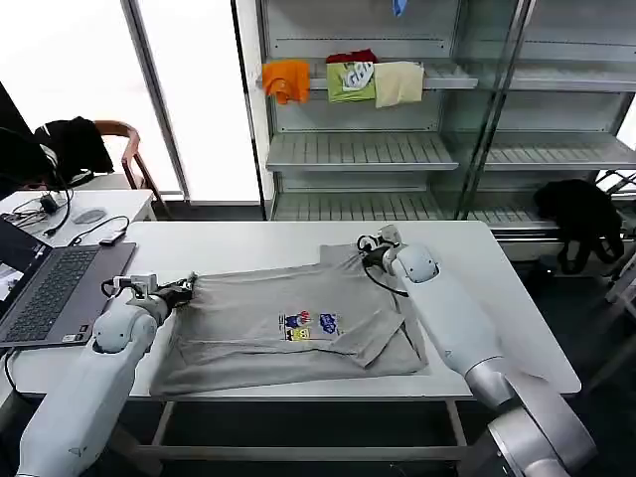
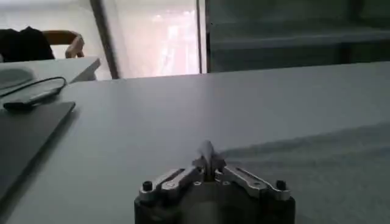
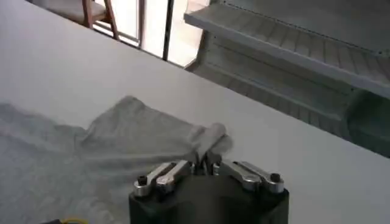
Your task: Fold and organize the clothes.
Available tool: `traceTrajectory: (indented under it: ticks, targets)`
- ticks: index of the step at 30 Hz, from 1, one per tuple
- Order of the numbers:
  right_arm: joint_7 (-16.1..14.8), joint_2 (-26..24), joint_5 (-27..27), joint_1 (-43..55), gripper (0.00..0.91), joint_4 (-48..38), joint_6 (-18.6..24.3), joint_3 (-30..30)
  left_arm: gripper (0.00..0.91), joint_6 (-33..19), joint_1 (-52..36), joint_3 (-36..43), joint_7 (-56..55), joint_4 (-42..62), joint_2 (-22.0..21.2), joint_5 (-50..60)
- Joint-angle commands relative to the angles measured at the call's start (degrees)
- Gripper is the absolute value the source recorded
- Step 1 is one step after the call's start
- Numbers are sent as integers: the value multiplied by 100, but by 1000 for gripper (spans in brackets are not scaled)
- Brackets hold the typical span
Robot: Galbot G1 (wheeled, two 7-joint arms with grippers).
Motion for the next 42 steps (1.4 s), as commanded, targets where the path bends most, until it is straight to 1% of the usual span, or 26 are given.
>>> traceTrajectory:
  ticks: [1, 7, 10, 12, 15, 18, 20, 21, 24, 26, 28, 30, 33, 35, 36, 37, 38, 39, 40, 41, 42]
  targets:
    - [104, -61, 350, 87, 0, 522, 70, -95, 10, -90, -51, -22, -46, -568, 72, -373]
    - [291, -366, 853, 120, 0, 1278, -9, -377, 10, -95, 135, -148, -71, -984, 255, -577]
    - [398, -666, 1171, -35, 0, 1932, -16, -544, 10, -92, 340, -291, -67, -1219, 369, -631]
    - [448, -960, 1363, -221, 0, 2426, -19, -669, 10, -92, 608, -424, -61, -1502, 473, -653]
    - [518, -1271, 1575, -483, 0, 2984, -23, -724, 10, -53, 965, -600, -108, -1824, 587, -631]
    - [557, -1691, 1730, -842, 0, 3536, -21, -708, 10, 13, 1366, -801, -289, -2184, 635, -626]
    - [560, -1829, 1761, -1005, 0, 3746, -21, -654, 10, 15, 1571, -896, -448, -2372, 643, -625]
    - [565, -1982, 1811, -1239, 0, 4038, -20, -548, 10, 17, 1661, -946, -523, -2441, 638, -631]
    - [558, -2414, 1954, -1669, 0, 4501, -18, -321, 10, 18, 1899, -1038, -650, -2667, 652, -626]
    - [536, -2554, 1969, -1855, 0, 4678, -16, -161, 10, 15, 1989, -1049, -625, -2768, 651, -628]
    - [549, -2616, 1956, -2060, 0, 4723, -15, 42, 10, 14, 1991, -981, -634, -2825, 606, -608]
    - [587, -2572, 1936, -2152, 0, 4639, -12, 155, 10, 13, 1948, -922, -639, -2819, 534, -568]
    - [617, -2362, 1781, -2124, 0, 4375, -1, 216, 10, 11, 1858, -813, -656, -2729, 448, -513]
    - [646, -2135, 1631, -1963, 0, 4075, 21, 204, 10, 9, 1819, -762, -655, -2710, 401, -498]
    - [678, -1990, 1511, -1864, 81, 3881, 98, 177, 10, 10, 1789, -747, -655, -2704, 379, -496]
    - [684, -1955, 1428, -1760, 685, 3733, 137, 157, 10, 8, 1769, -730, -657, -2686, 356, -494]
    - [732, -1720, 1297, -1551, 705, 3290, 249, 90, 10, 8, 1751, -719, -658, -2675, 341, -483]
    - [772, -1524, 1201, -1385, 715, 3082, 353, 7, 10, 9, 1732, -713, -663, -2664, 321, -476]
    - [778, -1485, 1174, -1314, 786, 2890, 403, -21, 10, 8, 1723, -712, -666, -2656, 310, -475]
    - [788, -1222, 989, -1046, 836, 2283, 550, -108, 10, 9, 1720, -714, -666, -2657, 305, -477]
    - [776, -1068, 872, -906, 887, 1871, 673, -168, 10, 9, 1722, -716, -665, -2663, 307, -477]
